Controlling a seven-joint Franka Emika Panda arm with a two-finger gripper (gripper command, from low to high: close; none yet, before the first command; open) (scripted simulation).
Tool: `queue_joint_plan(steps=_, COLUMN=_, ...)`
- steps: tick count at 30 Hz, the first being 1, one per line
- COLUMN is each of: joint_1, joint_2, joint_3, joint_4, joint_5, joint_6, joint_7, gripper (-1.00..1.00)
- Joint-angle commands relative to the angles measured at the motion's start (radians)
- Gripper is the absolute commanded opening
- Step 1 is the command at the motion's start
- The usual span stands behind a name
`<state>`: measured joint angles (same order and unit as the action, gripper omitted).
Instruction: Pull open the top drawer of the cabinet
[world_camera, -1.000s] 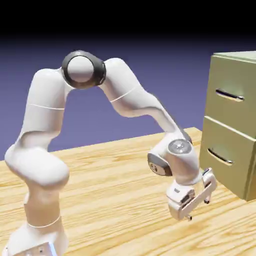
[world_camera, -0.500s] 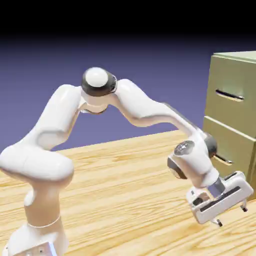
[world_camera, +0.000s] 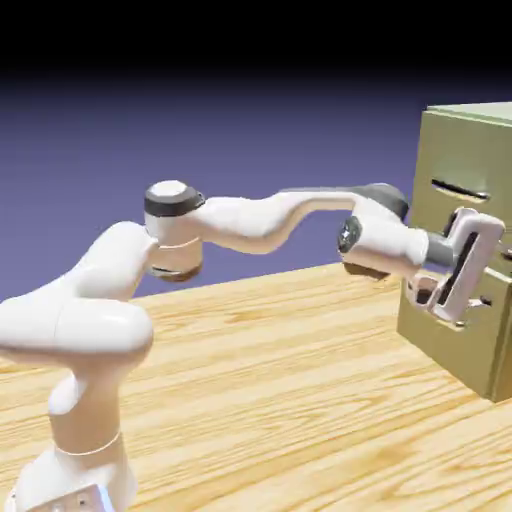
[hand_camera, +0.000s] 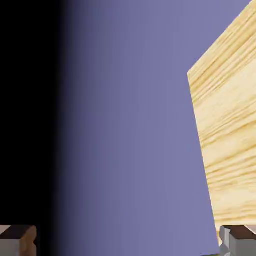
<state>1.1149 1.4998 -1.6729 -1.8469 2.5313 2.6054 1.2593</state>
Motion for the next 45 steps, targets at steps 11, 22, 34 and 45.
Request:
queue_joint_plan(steps=11, joint_1=0.009, joint_2=0.179, joint_3=-0.159, joint_4=0.235, joint_5=0.227, joint_6=0.009, joint_7=0.072, gripper=0.00)
queue_joint_plan(steps=22, joint_1=0.088, joint_2=0.193, joint_3=-0.157, joint_4=0.112, joint_5=0.236, joint_6=-0.034, joint_7=0.053, gripper=-1.00)
queue_joint_plan(steps=34, joint_1=0.404, joint_2=0.230, joint_3=-0.152, joint_4=-0.323, joint_5=0.220, joint_6=-0.155, joint_7=0.006, gripper=-1.00)
queue_joint_plan(steps=45, joint_1=0.732, joint_2=0.261, joint_3=-0.160, joint_4=-0.684, joint_5=0.146, joint_6=-0.195, joint_7=-0.007, gripper=-1.00)
